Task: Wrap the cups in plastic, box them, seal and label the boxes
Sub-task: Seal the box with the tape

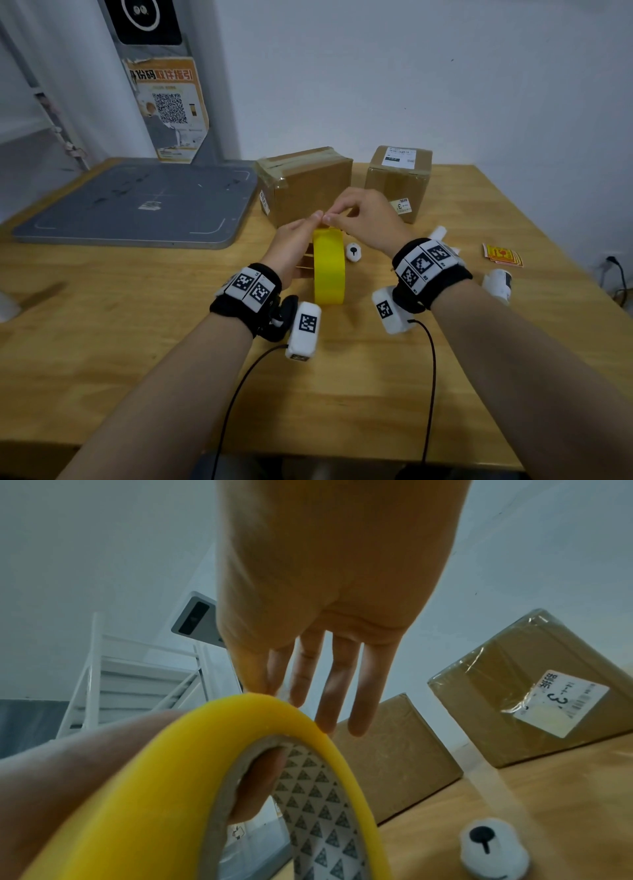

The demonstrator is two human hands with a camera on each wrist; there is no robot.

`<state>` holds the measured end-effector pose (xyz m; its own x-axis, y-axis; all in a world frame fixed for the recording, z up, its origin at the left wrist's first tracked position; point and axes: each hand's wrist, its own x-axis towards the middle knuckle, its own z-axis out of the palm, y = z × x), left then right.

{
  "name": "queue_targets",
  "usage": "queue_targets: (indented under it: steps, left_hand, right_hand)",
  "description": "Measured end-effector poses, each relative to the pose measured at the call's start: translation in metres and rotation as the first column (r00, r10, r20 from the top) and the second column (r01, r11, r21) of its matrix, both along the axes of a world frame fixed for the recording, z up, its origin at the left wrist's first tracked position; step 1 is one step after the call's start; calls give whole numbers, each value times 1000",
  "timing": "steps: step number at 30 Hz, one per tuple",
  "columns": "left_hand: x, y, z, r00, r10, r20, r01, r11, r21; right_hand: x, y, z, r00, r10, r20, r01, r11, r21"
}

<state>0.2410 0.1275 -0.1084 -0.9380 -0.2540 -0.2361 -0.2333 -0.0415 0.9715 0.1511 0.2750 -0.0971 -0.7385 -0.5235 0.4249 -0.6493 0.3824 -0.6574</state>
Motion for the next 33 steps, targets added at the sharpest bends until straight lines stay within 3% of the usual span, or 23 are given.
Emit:
queue_targets:
  steps: [10, 15, 18, 23, 29, 33]
  left_hand:
    - [1, 2, -3, 1000, 15, 0, -15, 999, 35]
    - [-1, 5, 1, 999, 19, 31, -20, 998, 57]
    - [-3, 7, 2, 998, 41, 36, -43, 997, 63]
    - [-6, 0, -3, 993, 103, 62, -109, 990, 92]
    - [-10, -29, 2, 975, 221, -28, -220, 975, 40]
    - [-17, -78, 13, 920, 375, -114, -381, 924, -34]
  right_hand:
    - [8, 4, 13, 999, 19, -33, -13, 988, 155]
    - [16, 1, 23, 969, -139, -206, 209, 905, 372]
    - [23, -3, 25, 946, -216, -240, 296, 878, 376]
    - [10, 4, 31, 943, -332, -15, 323, 904, 280]
    - [10, -12, 39, 951, -285, 121, 261, 948, 185]
    - [3, -37, 39, 955, -240, 173, 208, 961, 182]
